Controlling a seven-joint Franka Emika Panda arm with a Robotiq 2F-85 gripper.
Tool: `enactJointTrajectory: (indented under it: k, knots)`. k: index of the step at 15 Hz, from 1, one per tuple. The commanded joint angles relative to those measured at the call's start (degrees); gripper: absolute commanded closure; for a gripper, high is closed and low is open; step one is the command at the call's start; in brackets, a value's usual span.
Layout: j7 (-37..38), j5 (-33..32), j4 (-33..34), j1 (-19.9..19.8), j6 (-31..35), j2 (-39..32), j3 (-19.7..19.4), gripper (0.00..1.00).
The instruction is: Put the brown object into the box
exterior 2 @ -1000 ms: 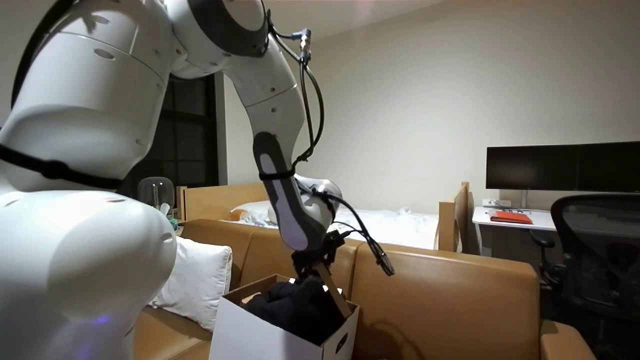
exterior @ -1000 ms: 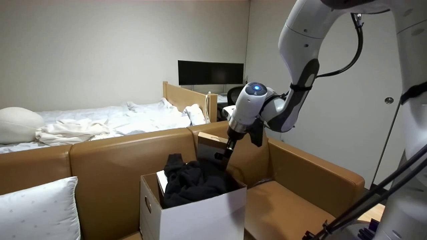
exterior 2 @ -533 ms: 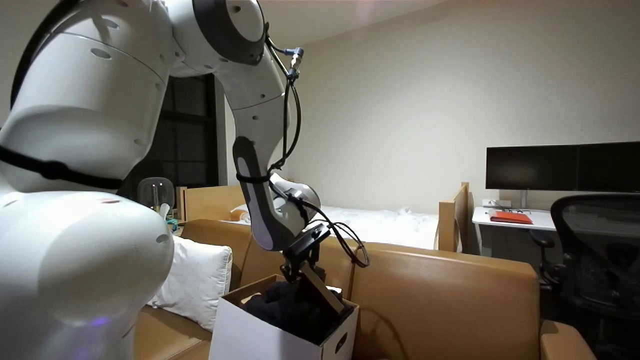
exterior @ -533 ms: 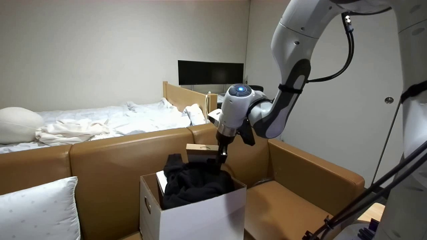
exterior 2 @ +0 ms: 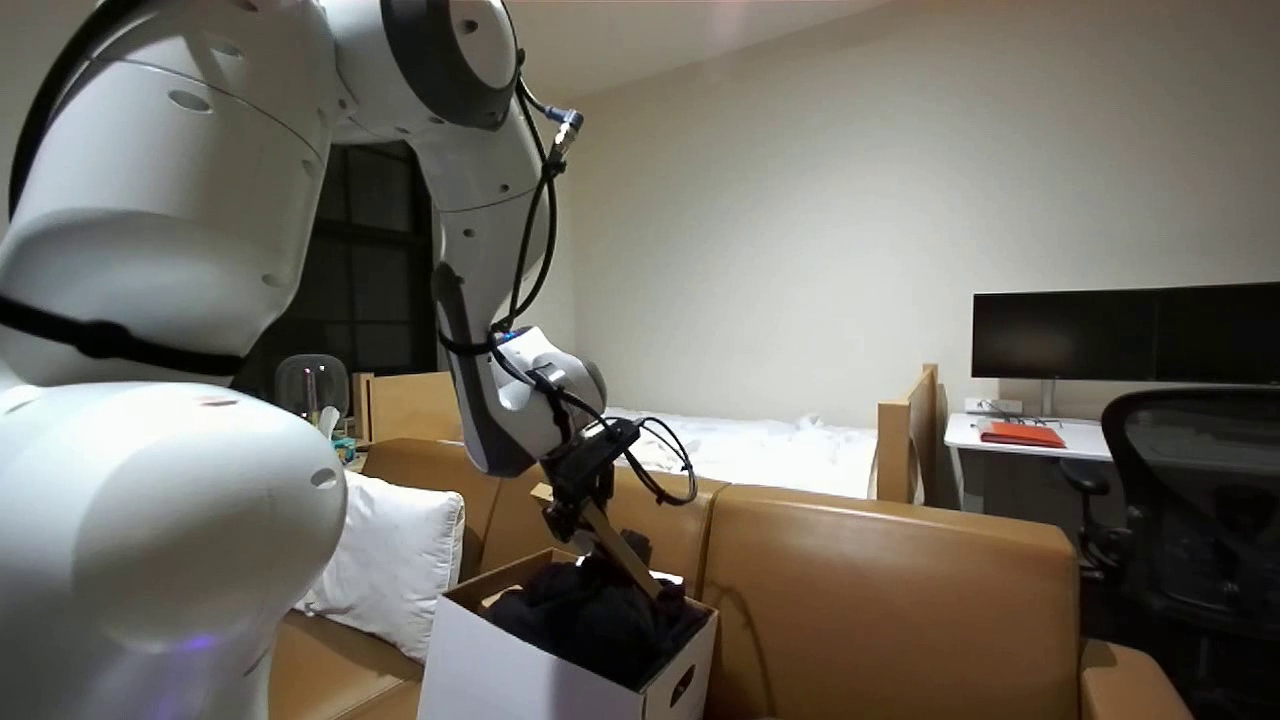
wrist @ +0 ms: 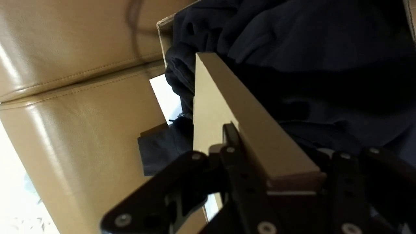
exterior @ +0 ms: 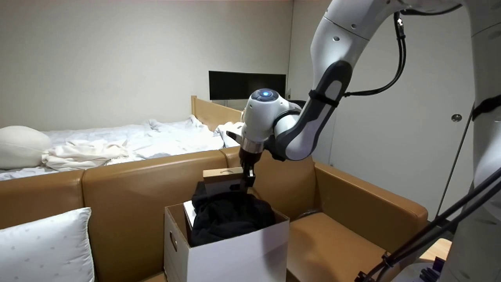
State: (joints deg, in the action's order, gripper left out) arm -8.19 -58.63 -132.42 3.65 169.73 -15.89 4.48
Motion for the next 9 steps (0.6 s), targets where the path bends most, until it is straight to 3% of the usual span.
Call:
enactJointTrajectory:
  k: [1, 5, 8, 9]
  knots:
    - [-7.1, 6.2, -0.8, -1.7, -2.2, 2.0, 2.9, 0.47]
    - [-8.5, 9.5, -1.6, -0.1, -3.1, 4.6, 2.2, 0.23]
    - [-6.0, 7.4, -2.5, -0.6, -3.3, 7.1, 1.9, 0.03]
    - [-5.5, 7.2, -2.7, -0.6, -3.3, 7.9, 1.6, 0.01]
